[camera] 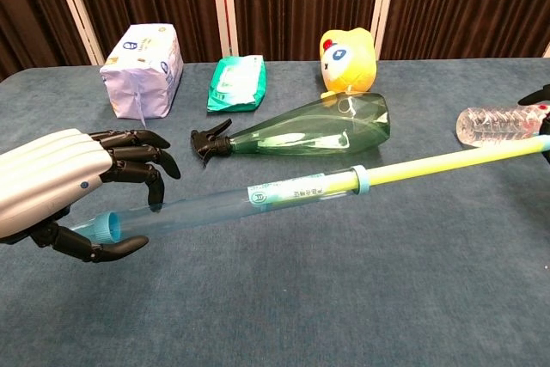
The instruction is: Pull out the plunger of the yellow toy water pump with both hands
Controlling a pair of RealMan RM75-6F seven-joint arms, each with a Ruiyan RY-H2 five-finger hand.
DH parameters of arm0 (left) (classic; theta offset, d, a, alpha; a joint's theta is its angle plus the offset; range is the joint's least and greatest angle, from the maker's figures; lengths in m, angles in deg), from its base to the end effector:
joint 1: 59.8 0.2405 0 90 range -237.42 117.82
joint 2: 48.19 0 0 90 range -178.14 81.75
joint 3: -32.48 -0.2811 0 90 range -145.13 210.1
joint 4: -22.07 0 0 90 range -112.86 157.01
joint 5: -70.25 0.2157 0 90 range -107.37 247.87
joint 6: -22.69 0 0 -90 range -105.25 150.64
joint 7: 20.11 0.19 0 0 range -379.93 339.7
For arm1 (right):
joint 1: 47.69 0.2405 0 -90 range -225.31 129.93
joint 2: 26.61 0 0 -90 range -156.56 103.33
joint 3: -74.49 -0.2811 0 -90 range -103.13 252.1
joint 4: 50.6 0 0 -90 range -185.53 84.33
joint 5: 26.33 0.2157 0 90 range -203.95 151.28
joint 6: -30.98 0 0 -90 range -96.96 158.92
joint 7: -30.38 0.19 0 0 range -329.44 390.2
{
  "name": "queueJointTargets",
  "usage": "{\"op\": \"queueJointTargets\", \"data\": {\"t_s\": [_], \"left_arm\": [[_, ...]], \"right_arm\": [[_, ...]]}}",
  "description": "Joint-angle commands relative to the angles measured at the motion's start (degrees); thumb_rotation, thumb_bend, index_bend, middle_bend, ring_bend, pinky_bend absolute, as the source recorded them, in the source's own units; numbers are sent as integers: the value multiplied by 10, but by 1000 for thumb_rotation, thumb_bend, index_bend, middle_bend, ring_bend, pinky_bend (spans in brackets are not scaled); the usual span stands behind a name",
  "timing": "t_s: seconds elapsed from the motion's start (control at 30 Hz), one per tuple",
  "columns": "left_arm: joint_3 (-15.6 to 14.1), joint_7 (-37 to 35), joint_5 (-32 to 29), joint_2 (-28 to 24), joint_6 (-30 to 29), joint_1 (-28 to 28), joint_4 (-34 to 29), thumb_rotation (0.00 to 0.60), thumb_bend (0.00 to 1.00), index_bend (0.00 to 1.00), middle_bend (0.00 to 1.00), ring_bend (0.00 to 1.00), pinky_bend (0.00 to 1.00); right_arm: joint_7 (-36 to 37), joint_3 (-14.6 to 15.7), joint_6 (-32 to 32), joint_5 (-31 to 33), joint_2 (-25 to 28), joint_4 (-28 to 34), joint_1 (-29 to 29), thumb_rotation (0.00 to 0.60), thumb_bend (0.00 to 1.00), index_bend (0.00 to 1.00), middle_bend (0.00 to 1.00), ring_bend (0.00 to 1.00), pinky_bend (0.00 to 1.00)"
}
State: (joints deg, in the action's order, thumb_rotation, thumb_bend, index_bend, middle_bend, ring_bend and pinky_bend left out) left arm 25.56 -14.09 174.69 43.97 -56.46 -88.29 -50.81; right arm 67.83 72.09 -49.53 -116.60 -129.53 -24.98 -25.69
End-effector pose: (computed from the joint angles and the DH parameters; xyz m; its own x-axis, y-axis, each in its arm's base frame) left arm -0.1928 0.2739 -0.0450 0.4729 0.0405 0.8802 0.6407 -0.7016 -0.3119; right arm -0.3625 -0.3533 0.0308 0.2521 -0.0022 0.9677 -0.9362 -0.2536 0.2433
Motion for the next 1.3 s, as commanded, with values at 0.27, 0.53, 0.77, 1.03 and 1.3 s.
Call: {"op": "queueJointTargets", "data": {"t_s": [0.27, 0.53, 0.77, 1.03, 1.3], "left_arm": [[-10, 3, 15, -12, -13, 7, -16, 600, 420, 584, 241, 112, 223], [-11, 4, 21, -16, -19, 10, -19, 600, 420, 583, 241, 112, 223], [-8, 6, 19, -16, -17, 12, -16, 600, 406, 584, 241, 112, 223], [-9, 9, 21, -17, -17, 15, -17, 600, 366, 578, 241, 112, 223], [-1, 9, 18, -12, -17, 15, -8, 600, 259, 459, 237, 112, 224]], "right_arm": [[0, -10, 22, 13, -1, -17, 9, 600, 542, 743, 181, 0, 45], [4, -19, 30, 22, -1, -27, 15, 600, 542, 744, 180, 0, 45], [8, -23, 30, 27, 1, -32, 18, 600, 540, 744, 180, 0, 45], [13, -28, 40, 34, 7, -38, 22, 600, 541, 743, 176, 0, 45], [17, -24, 37, 32, 7, -39, 21, 600, 521, 726, 161, 0, 46]]}}
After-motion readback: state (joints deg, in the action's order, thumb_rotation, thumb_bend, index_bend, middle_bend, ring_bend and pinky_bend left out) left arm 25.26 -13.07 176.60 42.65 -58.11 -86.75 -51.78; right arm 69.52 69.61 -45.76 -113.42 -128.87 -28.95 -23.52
